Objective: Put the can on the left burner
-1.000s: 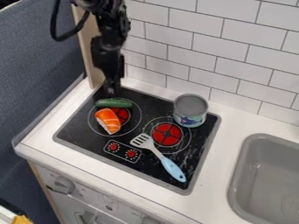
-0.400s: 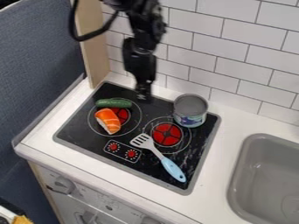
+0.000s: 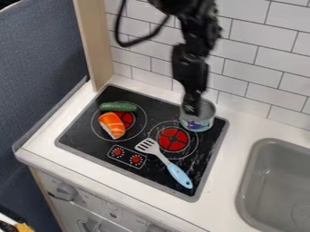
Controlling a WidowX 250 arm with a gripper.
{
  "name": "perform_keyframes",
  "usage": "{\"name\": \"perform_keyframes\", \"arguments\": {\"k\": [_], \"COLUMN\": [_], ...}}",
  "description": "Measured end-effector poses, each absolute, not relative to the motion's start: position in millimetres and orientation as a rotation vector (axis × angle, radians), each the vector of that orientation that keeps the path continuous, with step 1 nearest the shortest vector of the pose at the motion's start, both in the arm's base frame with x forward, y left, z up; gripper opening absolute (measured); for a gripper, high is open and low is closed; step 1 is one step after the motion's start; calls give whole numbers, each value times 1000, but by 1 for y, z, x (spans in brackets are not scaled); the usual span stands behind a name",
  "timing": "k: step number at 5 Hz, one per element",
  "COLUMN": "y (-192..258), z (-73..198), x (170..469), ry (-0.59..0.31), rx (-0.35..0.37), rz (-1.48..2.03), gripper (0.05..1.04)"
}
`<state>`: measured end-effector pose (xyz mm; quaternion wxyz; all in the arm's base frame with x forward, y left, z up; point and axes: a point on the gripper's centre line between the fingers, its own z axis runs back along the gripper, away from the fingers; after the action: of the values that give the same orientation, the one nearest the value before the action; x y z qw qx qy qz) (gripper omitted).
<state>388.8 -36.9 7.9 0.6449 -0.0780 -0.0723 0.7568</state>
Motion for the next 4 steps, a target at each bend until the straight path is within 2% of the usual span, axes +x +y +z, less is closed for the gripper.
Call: {"name": "perform_keyframes", "arguments": {"k": [1, 4], "y": [-68, -88], "z": [0, -34], "x": [390, 407], "ry": [-129, -78], "rx": [-187, -155], "rz": [1672, 1696], "gripper": [1001, 1001]}}
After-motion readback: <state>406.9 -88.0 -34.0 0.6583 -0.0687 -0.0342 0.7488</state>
